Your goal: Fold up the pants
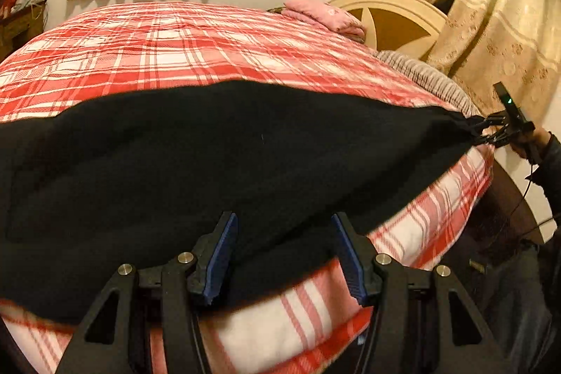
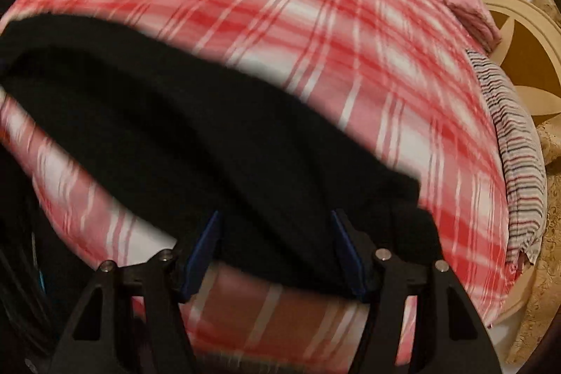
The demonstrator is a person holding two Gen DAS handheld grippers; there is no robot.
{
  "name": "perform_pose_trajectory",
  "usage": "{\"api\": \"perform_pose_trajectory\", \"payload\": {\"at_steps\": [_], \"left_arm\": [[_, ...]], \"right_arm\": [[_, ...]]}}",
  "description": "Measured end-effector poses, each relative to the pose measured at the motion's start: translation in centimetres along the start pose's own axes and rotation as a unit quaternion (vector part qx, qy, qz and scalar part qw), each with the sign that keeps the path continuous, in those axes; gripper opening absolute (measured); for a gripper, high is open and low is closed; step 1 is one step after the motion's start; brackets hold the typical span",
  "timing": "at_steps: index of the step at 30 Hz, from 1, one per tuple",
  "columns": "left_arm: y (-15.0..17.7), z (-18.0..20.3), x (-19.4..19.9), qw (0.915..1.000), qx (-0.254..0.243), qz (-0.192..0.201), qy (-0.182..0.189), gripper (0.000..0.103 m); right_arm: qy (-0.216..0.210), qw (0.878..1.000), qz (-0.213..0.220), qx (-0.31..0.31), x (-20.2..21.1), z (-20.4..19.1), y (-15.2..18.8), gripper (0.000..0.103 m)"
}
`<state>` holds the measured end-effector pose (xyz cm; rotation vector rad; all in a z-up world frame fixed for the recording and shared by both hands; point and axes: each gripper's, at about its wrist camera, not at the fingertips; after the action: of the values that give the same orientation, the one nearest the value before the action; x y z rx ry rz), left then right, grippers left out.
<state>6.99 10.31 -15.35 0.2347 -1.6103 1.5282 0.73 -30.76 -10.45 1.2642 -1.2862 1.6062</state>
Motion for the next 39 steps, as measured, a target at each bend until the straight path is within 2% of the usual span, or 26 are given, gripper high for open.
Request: {"api": "perform_pose_trajectory", "payload": {"at_steps": [5, 10, 12, 15, 19, 24, 27, 29, 30, 31, 32, 33, 35, 39], "left_arm": [[0.7, 0.0, 1.2, 0.9995, -0.021, -0.003, -0.025, 0.057], [0.0, 0.1, 2.7, 0.9992, -0.007, 0.026, -0.03, 0.057], [-0.5, 0.5, 2.8, 0.9987, -0.007, 0.035, -0.036, 0.057], [-1.3, 1.2, 2.5, 0.9983, -0.009, 0.045, -0.037, 0.057], [-2.4, 2.4, 1.6, 0.9982, -0.001, 0.052, -0.031, 0.057], [-2.8, 2.9, -0.2, 0.9985, 0.021, 0.043, -0.027, 0.057], [-2.6, 3.1, -0.9, 0.9988, 0.025, 0.035, -0.025, 0.057], [-2.4, 3.4, -1.1, 0.9989, 0.027, 0.031, -0.024, 0.057], [-2.3, 3.4, -1.2, 0.9989, 0.027, 0.03, -0.023, 0.057], [-2.2, 3.5, -1.2, 0.9989, 0.028, 0.029, -0.022, 0.057], [-2.1, 3.5, -1.3, 0.9989, 0.03, 0.028, -0.022, 0.057], [-1.9, 3.3, -1.3, 0.9989, 0.033, 0.027, -0.02, 0.057], [-1.9, 3.2, -1.2, 0.9988, 0.036, 0.027, -0.02, 0.057], [-1.9, 3.2, -1.2, 0.9985, 0.042, 0.03, -0.016, 0.057]], "right_arm": [[0.0, 0.999, 0.028, -0.034, 2.3, 0.4, 3.3, 0.066], [-0.027, 0.987, 0.1, -0.123, 5.0, 3.4, 6.2, 0.067], [-0.028, 0.977, 0.129, -0.169, 5.8, 5.0, 7.1, 0.067], [-0.034, 0.949, 0.182, -0.255, 6.9, 8.7, 8.6, 0.067], [-0.09, 0.912, 0.24, -0.32, 7.3, 12.1, 8.8, 0.066], [-0.139, 0.895, 0.253, -0.341, 5.8, 13.8, 6.4, 0.06], [-0.142, 0.896, 0.24, -0.345, 4.3, 14.6, 5.3, 0.054], [-0.145, 0.901, 0.227, -0.341, 3.4, 14.9, 4.8, 0.04], [-0.146, 0.905, 0.219, -0.334, 2.9, 14.7, 4.2, 0.024], [-0.147, 0.909, 0.216, -0.326, 2.7, 14.5, 4.3, 0.019], [-0.141, 0.913, 0.214, -0.317, 2.8, 14.2, 4.2, 0.018], [-0.128, 0.918, 0.217, -0.307, 3.1, 13.8, 3.9, 0.011], [-0.118, 0.921, 0.233, -0.289, 4.1, 13.5, 3.9, 0.009], [-0.052, 0.927, 0.263, -0.262, 6.4, 13.0, 2.8, 0.007]]}}
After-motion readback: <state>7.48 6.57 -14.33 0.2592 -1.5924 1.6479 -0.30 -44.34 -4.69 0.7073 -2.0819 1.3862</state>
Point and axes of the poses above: each gripper's, at about its wrist camera, not at the fingertips, and x roughly against the way its jaws point, z to its right, y to its underside, and after that the axes turned 13 degrees about -y, right-handed
